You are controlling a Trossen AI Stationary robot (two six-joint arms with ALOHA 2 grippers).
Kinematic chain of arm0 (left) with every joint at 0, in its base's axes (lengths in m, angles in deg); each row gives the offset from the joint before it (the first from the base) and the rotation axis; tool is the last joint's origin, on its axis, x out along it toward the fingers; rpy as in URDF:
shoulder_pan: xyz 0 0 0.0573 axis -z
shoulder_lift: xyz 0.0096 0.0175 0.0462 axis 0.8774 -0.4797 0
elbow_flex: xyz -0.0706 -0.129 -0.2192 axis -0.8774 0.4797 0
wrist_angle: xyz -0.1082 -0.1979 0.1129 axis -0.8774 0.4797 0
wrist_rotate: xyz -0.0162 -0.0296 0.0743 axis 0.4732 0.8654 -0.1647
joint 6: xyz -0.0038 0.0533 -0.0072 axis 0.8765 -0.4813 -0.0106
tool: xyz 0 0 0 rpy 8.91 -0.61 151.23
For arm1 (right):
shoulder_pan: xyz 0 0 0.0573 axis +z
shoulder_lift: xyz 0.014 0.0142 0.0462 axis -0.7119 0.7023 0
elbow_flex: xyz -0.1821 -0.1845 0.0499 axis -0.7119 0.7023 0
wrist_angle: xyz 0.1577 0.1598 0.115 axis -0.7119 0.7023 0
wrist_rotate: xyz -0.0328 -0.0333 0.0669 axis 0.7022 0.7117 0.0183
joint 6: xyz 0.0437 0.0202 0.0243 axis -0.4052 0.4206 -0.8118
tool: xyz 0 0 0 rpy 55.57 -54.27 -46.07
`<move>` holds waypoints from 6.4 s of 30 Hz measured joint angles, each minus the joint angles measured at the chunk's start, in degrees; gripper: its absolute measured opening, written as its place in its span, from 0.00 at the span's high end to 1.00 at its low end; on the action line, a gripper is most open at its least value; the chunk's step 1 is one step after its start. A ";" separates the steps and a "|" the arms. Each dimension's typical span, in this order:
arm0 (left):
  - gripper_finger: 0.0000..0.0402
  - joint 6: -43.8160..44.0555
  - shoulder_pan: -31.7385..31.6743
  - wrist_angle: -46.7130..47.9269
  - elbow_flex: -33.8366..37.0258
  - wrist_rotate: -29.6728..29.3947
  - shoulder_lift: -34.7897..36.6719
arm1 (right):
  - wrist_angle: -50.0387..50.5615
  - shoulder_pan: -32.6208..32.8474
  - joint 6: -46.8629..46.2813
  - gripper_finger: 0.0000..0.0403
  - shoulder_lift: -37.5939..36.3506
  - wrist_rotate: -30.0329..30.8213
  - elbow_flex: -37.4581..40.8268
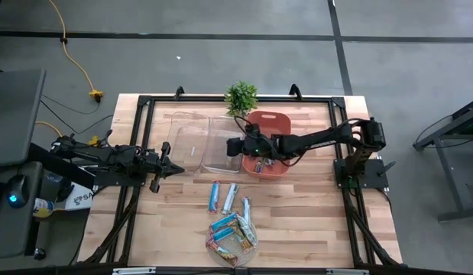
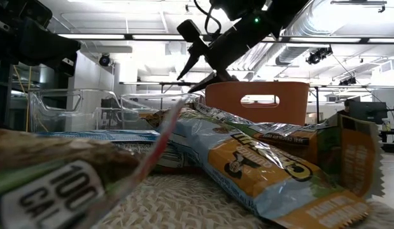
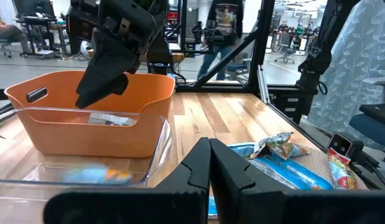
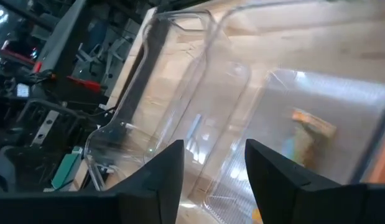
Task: Pick and place Granola Bars by type
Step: Put the yellow granola bar into the right transparent bin
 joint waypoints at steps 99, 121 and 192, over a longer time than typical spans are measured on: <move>1.00 0.01 0.02 0.00 -0.01 0.02 0.00 | 49.08 32.38 -3.63 0.62 18.33 -7.77 -30.62; 1.00 0.02 0.01 -0.01 -0.01 0.02 -0.02 | 40.57 30.58 -3.59 0.62 18.37 -9.44 -26.01; 1.00 0.01 0.02 -0.02 -0.01 0.01 0.00 | 37.64 25.90 7.97 0.86 10.94 -18.10 -26.05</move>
